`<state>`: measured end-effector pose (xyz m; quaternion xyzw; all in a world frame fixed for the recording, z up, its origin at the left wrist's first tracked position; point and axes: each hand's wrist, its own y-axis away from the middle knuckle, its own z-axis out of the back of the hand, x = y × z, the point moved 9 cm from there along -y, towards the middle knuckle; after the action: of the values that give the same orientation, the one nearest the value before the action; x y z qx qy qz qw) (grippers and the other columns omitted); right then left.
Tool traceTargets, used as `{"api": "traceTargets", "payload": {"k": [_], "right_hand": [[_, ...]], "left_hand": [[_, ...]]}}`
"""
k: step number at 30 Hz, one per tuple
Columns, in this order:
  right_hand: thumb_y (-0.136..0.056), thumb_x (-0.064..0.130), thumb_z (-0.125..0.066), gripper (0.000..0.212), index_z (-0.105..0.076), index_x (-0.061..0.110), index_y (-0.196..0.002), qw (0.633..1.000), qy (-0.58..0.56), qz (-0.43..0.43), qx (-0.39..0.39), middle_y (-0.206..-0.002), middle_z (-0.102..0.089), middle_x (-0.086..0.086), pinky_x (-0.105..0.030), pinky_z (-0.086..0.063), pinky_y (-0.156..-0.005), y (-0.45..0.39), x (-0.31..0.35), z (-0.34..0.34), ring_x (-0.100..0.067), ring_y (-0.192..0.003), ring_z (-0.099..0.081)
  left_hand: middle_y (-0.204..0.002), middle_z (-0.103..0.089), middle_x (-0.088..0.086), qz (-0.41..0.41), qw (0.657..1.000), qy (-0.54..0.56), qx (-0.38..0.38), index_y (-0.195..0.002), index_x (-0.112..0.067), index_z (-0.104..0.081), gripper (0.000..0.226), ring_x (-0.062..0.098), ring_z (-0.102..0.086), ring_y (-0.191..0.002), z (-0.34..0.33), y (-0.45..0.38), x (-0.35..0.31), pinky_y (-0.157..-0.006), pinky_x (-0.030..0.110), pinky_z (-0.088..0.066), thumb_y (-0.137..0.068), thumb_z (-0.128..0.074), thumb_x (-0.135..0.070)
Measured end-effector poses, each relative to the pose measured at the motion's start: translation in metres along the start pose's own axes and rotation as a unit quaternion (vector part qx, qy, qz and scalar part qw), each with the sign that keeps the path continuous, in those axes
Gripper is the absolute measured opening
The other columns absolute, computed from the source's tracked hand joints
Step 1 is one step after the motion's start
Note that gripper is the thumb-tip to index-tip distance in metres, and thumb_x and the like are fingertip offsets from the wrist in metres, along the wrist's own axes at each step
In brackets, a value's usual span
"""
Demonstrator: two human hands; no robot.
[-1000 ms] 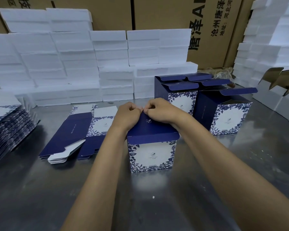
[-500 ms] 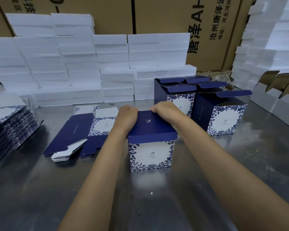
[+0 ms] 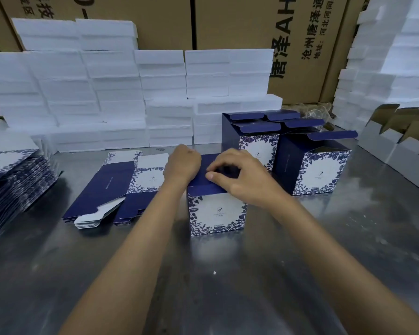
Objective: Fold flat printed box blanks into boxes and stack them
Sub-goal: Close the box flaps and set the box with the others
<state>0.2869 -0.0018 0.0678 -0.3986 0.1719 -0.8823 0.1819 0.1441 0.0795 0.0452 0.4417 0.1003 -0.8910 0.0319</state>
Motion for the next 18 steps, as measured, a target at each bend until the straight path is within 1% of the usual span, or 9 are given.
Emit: {"api": "traceTargets", "payload": {"k": [1,3,5,8,10,11,13,16,18], "right_hand": [[-0.091,0.026,-0.075,0.011,-0.078,0.020,-0.100,1.000,-0.017,-0.003,0.001,-0.107,-0.068,0.009,-0.028,-0.040,-0.101,0.007,-0.003,0.001,-0.012,-0.110,-0.056],[-0.092,0.023,-0.074,0.019,-0.078,0.018,-0.110,0.997,-0.077,-0.018,0.005,-0.118,-0.067,0.009,-0.026,-0.036,-0.110,0.017,-0.009,0.003,-0.007,-0.119,-0.055],[-0.093,0.018,-0.072,0.022,-0.075,0.014,-0.115,0.993,-0.118,-0.023,0.013,-0.125,-0.066,0.006,-0.029,-0.034,-0.115,0.023,-0.013,0.004,-0.005,-0.124,-0.054],[-0.092,0.012,-0.073,0.022,-0.072,0.010,-0.114,0.988,-0.152,-0.024,0.022,-0.130,-0.064,0.003,-0.037,-0.034,-0.117,0.025,-0.016,0.002,-0.009,-0.128,-0.054],[-0.090,0.009,-0.074,0.023,-0.071,0.009,-0.113,0.984,-0.174,-0.028,0.030,-0.133,-0.062,0.002,-0.042,-0.032,-0.118,0.026,-0.020,0.000,-0.012,-0.131,-0.052],[-0.090,0.008,-0.074,0.023,-0.071,0.010,-0.112,0.981,-0.186,-0.033,0.037,-0.135,-0.060,0.002,-0.044,-0.031,-0.119,0.026,-0.022,-0.001,-0.013,-0.133,-0.051],[-0.089,0.009,-0.075,0.021,-0.072,0.013,-0.110,0.975,-0.212,-0.042,0.051,-0.139,-0.056,0.005,-0.045,-0.032,-0.119,0.028,-0.025,-0.003,-0.009,-0.134,-0.049],[-0.088,0.009,-0.076,0.020,-0.073,0.014,-0.107,0.967,-0.245,-0.047,0.053,-0.142,-0.054,0.009,-0.043,-0.037,-0.118,0.030,-0.029,-0.005,-0.004,-0.133,-0.050],[-0.087,0.008,-0.077,0.019,-0.074,0.013,-0.105,0.966,-0.253,-0.046,0.041,-0.142,-0.055,0.011,-0.041,-0.037,-0.118,0.030,-0.031,-0.006,-0.004,-0.133,-0.050]], "left_hand": [[-0.105,-0.066,0.015,-0.013,1.000,0.008,-0.011,-0.081,-0.012,-0.054,0.020,0.028,-0.054,-0.089,0.001,-0.001,-0.004,-0.075,0.032,-0.039,-0.098,-0.043,-0.014],[-0.109,-0.068,0.006,-0.057,0.996,0.057,-0.047,-0.094,-0.010,-0.064,0.015,0.023,-0.059,-0.101,0.009,0.003,-0.013,-0.082,0.028,-0.043,-0.097,-0.050,-0.013],[-0.105,-0.068,-0.003,-0.107,0.984,0.128,-0.065,-0.094,-0.013,-0.067,0.009,0.013,-0.060,-0.099,0.018,0.016,-0.019,-0.084,0.024,-0.043,-0.095,-0.057,-0.013],[-0.085,-0.069,-0.013,-0.143,0.962,0.230,-0.017,-0.087,-0.012,-0.068,0.006,-0.006,-0.060,-0.082,0.014,0.048,-0.016,-0.077,0.009,-0.042,-0.091,-0.066,-0.008],[-0.089,-0.071,-0.009,-0.158,0.950,0.268,0.030,-0.087,-0.009,-0.069,0.003,-0.009,-0.061,-0.091,0.007,0.068,-0.009,-0.080,0.004,-0.041,-0.089,-0.070,-0.007],[-0.097,-0.073,-0.008,-0.162,0.945,0.279,0.053,-0.088,-0.010,-0.069,0.004,-0.010,-0.058,-0.106,0.003,0.075,-0.004,-0.088,0.006,-0.040,-0.087,-0.072,-0.008],[-0.111,-0.072,-0.012,-0.168,0.939,0.289,0.084,-0.089,-0.014,-0.070,0.009,-0.008,-0.041,-0.134,0.000,0.081,0.004,-0.108,0.015,-0.031,-0.085,-0.076,-0.011],[-0.118,-0.069,-0.015,-0.175,0.931,0.303,0.104,-0.087,-0.018,-0.070,0.011,-0.003,-0.029,-0.144,-0.001,0.082,0.009,-0.118,0.031,-0.024,-0.081,-0.077,-0.012],[-0.120,-0.068,-0.016,-0.180,0.929,0.304,0.109,-0.084,-0.023,-0.072,0.009,-0.004,-0.028,-0.144,-0.001,0.083,0.009,-0.120,0.035,-0.022,-0.078,-0.078,-0.020]]}}
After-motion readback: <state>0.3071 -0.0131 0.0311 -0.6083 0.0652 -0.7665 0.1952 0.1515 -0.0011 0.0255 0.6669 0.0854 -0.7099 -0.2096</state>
